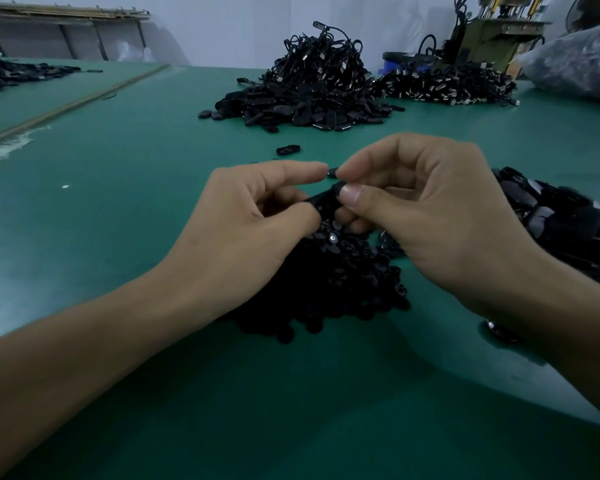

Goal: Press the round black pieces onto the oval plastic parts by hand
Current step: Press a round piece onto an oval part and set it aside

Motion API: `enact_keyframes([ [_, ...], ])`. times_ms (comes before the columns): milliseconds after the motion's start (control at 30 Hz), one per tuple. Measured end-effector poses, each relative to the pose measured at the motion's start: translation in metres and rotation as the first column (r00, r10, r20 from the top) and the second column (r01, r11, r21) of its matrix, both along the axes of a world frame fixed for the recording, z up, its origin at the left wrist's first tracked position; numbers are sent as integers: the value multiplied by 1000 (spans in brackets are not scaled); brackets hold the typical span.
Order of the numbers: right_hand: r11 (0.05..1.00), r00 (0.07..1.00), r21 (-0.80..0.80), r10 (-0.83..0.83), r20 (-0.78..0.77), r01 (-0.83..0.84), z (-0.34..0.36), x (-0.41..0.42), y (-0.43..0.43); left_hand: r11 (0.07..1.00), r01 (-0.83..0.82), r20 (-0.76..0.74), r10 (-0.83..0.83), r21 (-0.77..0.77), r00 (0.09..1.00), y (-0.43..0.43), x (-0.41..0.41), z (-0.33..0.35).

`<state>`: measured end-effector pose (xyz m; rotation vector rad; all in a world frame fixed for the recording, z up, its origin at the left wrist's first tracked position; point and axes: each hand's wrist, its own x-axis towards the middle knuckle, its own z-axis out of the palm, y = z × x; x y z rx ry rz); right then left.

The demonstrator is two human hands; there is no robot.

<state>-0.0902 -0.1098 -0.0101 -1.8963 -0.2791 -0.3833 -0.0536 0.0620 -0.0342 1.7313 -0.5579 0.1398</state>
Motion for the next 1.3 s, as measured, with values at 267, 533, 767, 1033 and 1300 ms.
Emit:
enact_keyframes([
  [267,999,999,15,-36,10,36,2,-1,-3,999,-13,64,16,-53,998,0,-2,2],
  [533,999,997,28,43,65,-44,4,-4,2,1000,23,43,-23,-18,999,0,-5,3],
  [767,996,995,-40,-72,62,75,4,-3,0,984,-56,-49,48,-171,998,-1,-2,3],
  [1033,997,998,-50,-56,37,58,5,-4,1,944,-29,-175,-30,-329,984,-6,-7,5],
  [1300,996,998,-73,-57,11,58,4,-3,0,959,30,-79,-54,-281,995,-6,-8,2],
])
